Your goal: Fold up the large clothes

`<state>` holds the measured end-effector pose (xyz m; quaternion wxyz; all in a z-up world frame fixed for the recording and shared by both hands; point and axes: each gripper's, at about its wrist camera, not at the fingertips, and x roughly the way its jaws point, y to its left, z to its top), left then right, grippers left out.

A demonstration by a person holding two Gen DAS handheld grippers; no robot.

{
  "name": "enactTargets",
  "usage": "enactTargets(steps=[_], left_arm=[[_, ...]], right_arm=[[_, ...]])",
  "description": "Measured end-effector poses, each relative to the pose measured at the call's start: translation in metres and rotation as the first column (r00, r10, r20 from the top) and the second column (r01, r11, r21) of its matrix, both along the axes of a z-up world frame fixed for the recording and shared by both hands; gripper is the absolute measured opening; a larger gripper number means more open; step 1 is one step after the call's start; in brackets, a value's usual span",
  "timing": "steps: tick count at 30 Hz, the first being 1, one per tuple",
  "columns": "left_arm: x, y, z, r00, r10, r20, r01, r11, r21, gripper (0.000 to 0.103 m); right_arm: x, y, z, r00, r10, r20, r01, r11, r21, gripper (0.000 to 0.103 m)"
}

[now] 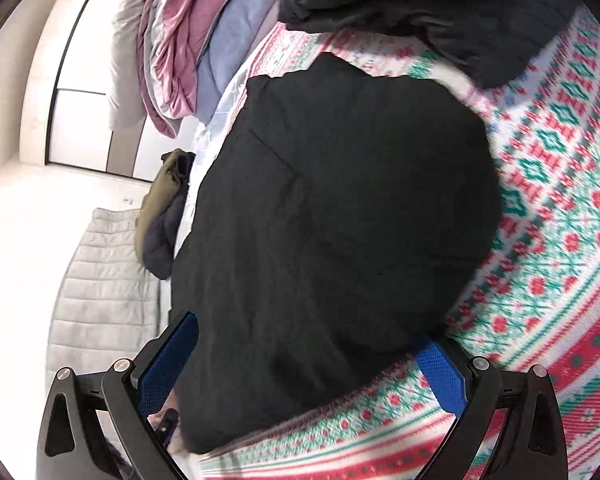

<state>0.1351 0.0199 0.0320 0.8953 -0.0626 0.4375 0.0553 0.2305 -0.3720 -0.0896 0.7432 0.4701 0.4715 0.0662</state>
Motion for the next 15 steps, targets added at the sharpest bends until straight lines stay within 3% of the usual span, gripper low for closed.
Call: enactTargets(steps=[3,7,10,15], left_arm=[[0.003,-0.007,0.0,1.0,-0.027,-0.013,0.027,0.999,-0.024,0.047],[0.017,-0.034,0.01,0.992,-0.119,-0.032,0.12,0.992,0.027,0.047],[0.041,-0.048,0.006,0.978,-0.185,-0.097,0.181,0.982,-0.051,0.048],[0.066,-0.05,-0.017,0.973,-0.155,-0.17,0.137,0.984,-0.112,0.051]], right_arm=[[0.003,0.003,-0.002,1.0,-0.022,0.0,0.022,0.999,0.023,0.103],[0.005,-0.003,-0.009,0.998,-0.069,0.0,0.069,0.994,0.087,0.103],[0.007,-0.004,-0.01,0.997,-0.076,-0.004,0.076,0.993,0.095,0.103],[0.008,-0.003,-0.009,0.998,-0.059,-0.016,0.06,0.995,0.074,0.103]])
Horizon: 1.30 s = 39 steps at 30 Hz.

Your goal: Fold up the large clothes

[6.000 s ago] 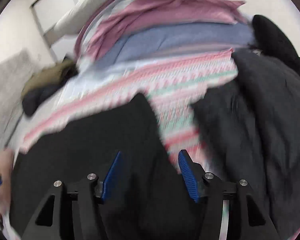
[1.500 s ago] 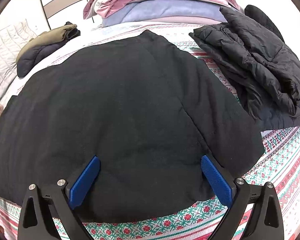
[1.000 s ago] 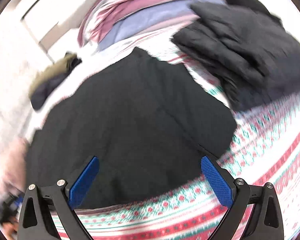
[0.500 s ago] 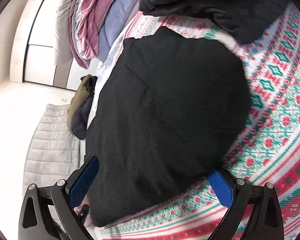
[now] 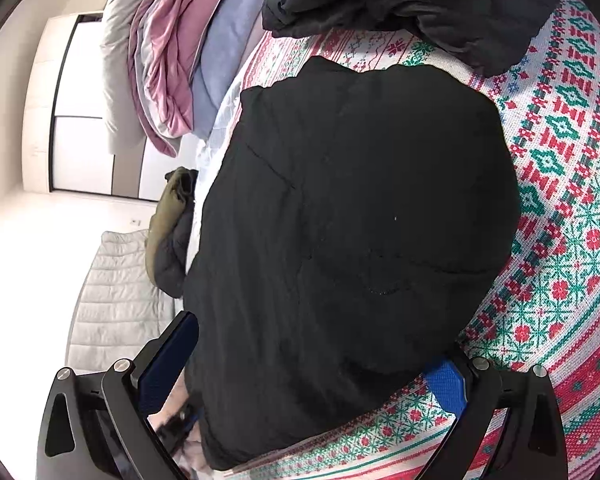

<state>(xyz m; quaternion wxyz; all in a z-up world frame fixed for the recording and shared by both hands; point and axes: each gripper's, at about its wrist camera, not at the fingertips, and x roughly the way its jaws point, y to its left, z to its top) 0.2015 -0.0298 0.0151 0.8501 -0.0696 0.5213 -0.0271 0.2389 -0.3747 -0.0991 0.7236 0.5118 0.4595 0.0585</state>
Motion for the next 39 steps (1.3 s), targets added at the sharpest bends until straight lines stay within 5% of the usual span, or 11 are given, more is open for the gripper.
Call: enactTargets(steps=[4,8,14,21,28,33,39], left_arm=[[0.004,0.002,-0.026,0.999,0.04,-0.036,-0.041,0.999,-0.029,0.053],[0.011,-0.002,-0.007,0.995,0.055,-0.078,-0.056,0.998,-0.012,0.053],[0.053,-0.005,0.022,0.998,0.068,-0.019,-0.068,0.998,-0.001,0.053],[0.118,0.016,-0.027,0.968,0.176,-0.177,-0.181,0.983,-0.014,0.053],[0.17,0.007,-0.002,0.964,0.232,-0.133,-0.225,0.972,0.065,0.053],[0.209,0.009,-0.021,0.961,0.237,-0.142,-0.219,0.967,0.133,0.054],[0.214,0.004,-0.038,0.952,0.265,-0.155,-0.244,0.959,0.141,0.056]], right_arm=[[0.003,0.009,0.004,0.999,0.039,-0.012,-0.04,0.996,-0.075,0.103],[0.005,0.01,0.003,0.999,0.047,-0.023,-0.049,0.996,-0.08,0.103],[0.002,0.001,-0.001,1.0,-0.005,-0.022,0.004,1.0,-0.019,0.103],[0.005,-0.001,-0.002,1.0,-0.011,-0.029,0.011,1.0,-0.018,0.103],[0.006,0.0,0.0,0.999,-0.018,-0.035,0.017,1.0,-0.01,0.103],[0.006,0.001,0.0,0.999,-0.018,-0.034,0.017,0.999,-0.029,0.103],[0.008,0.007,0.002,0.999,-0.016,-0.033,0.014,0.997,-0.074,0.103]])
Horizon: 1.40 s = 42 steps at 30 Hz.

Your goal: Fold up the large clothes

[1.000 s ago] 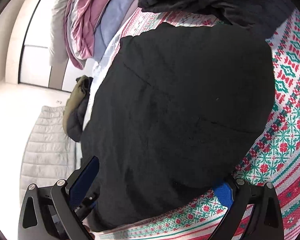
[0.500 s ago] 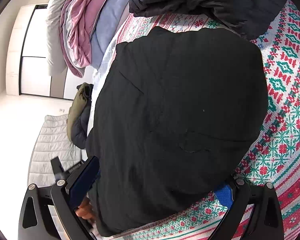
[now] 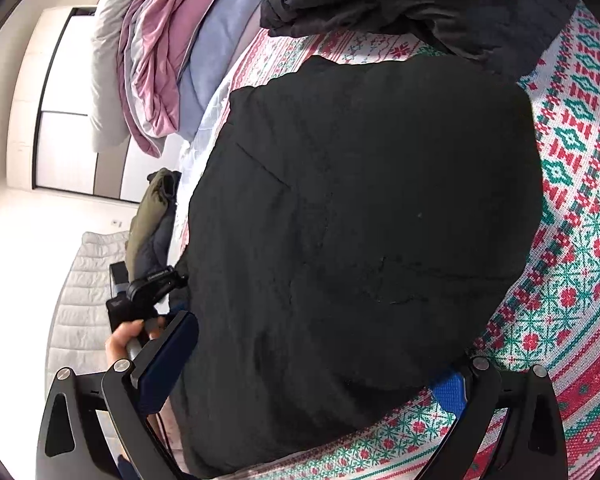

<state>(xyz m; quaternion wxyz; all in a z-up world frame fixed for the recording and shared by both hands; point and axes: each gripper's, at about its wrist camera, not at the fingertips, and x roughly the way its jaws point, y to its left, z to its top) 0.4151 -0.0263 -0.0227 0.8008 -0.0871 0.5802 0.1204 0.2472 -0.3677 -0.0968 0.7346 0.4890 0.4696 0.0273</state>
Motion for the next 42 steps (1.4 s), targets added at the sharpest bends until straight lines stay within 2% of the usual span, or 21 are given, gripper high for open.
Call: enactTargets(steps=[5,7,9,14,16,19,21,22,24,26,31,34,37,42], left_arm=[[-0.005,0.002,0.012,1.0,-0.021,0.015,0.022,1.0,-0.016,0.056],[-0.025,0.016,0.029,0.999,-0.012,0.045,0.016,0.995,-0.098,0.056],[-0.061,0.022,0.047,0.996,-0.018,0.089,0.032,0.985,-0.167,0.056],[-0.155,0.025,0.067,0.986,-0.045,0.158,0.071,0.984,-0.165,0.056],[-0.198,0.018,0.066,0.983,-0.081,0.162,0.105,0.984,-0.142,0.056],[-0.231,0.005,0.056,0.98,-0.132,0.148,0.152,0.98,-0.132,0.056],[-0.237,-0.005,0.046,0.979,-0.149,0.139,0.168,0.976,-0.137,0.056],[-0.239,-0.008,0.041,0.977,-0.154,0.147,0.171,0.978,-0.115,0.058],[-0.241,-0.009,0.034,0.972,-0.149,0.181,0.167,0.982,-0.09,0.061],[-0.242,-0.007,0.031,0.97,-0.124,0.21,0.148,0.984,-0.103,0.063],[-0.241,-0.016,0.025,0.963,-0.149,0.227,0.163,0.986,-0.045,0.063],[-0.242,-0.021,0.024,0.959,-0.164,0.231,0.173,0.985,-0.02,0.063],[-0.243,-0.019,0.022,0.961,-0.158,0.229,0.17,0.985,-0.035,0.063],[-0.245,-0.028,0.019,0.957,-0.187,0.221,0.184,0.982,0.035,0.064]], right_arm=[[0.0,-0.002,-0.001,1.0,0.003,0.005,-0.003,1.0,-0.005,0.103],[0.0,-0.002,-0.001,1.0,0.006,0.006,-0.006,1.0,-0.004,0.103],[0.0,-0.003,-0.001,1.0,0.006,0.009,-0.006,1.0,-0.003,0.103],[0.0,-0.002,0.0,1.0,0.002,0.01,-0.002,1.0,-0.011,0.103],[-0.001,-0.002,0.0,1.0,-0.001,0.014,0.002,1.0,-0.011,0.103],[-0.001,-0.001,0.001,1.0,0.0,0.018,0.001,1.0,-0.017,0.103],[-0.003,-0.001,0.002,1.0,-0.009,0.027,0.009,1.0,-0.012,0.103],[-0.004,0.0,0.002,0.999,-0.015,0.033,0.015,1.0,-0.008,0.103],[-0.005,0.003,0.003,0.999,-0.02,0.046,0.02,1.0,-0.003,0.103],[-0.006,0.004,0.005,0.998,-0.015,0.064,0.015,1.0,0.0,0.103],[-0.006,0.01,0.024,0.987,0.007,0.16,-0.003,1.0,-0.027,0.102],[-0.007,0.016,0.038,0.975,0.04,0.216,-0.022,0.996,-0.087,0.095],[-0.006,0.021,0.04,0.977,0.064,0.205,-0.034,0.989,-0.144,0.091],[-0.01,0.016,0.04,0.974,0.043,0.221,-0.021,0.995,-0.098,0.083]])
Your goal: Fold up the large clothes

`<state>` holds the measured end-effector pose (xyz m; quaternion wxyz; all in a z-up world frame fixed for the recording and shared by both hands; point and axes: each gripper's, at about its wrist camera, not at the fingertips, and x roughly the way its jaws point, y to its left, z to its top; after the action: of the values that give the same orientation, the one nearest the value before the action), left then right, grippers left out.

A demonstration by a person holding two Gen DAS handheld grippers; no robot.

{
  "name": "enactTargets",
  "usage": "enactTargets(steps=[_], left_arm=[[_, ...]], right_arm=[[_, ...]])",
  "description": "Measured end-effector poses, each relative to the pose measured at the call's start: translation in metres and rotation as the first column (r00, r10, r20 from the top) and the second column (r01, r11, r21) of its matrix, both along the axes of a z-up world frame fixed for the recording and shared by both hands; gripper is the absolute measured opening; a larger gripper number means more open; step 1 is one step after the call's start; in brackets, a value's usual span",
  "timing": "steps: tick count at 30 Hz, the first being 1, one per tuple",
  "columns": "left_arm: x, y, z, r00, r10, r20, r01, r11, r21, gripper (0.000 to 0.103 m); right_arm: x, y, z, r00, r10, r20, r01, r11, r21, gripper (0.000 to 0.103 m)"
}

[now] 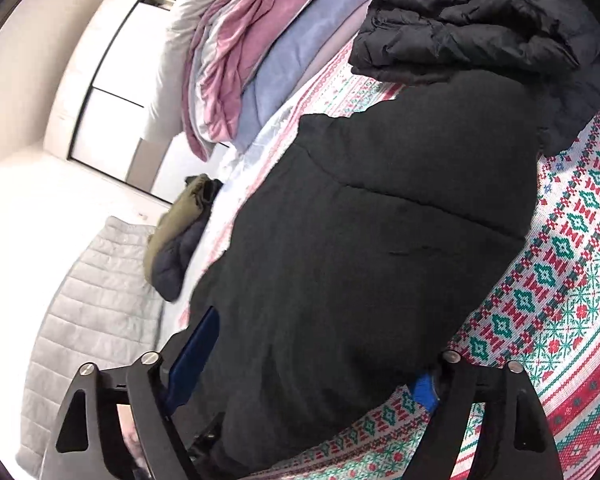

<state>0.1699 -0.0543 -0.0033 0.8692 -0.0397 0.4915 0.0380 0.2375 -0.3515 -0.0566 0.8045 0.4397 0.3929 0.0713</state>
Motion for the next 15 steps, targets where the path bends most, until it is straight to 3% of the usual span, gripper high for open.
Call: enactTargets(steps=[15], left_arm=[[-0.0009,0.0016,-0.0004,1.0,0.004,-0.003,-0.004,1.0,-0.004,0.064]], right_arm=[[0.0013,0.0011,-0.0018,1.0,0.007,-0.027,-0.007,1.0,-0.003,0.083]])
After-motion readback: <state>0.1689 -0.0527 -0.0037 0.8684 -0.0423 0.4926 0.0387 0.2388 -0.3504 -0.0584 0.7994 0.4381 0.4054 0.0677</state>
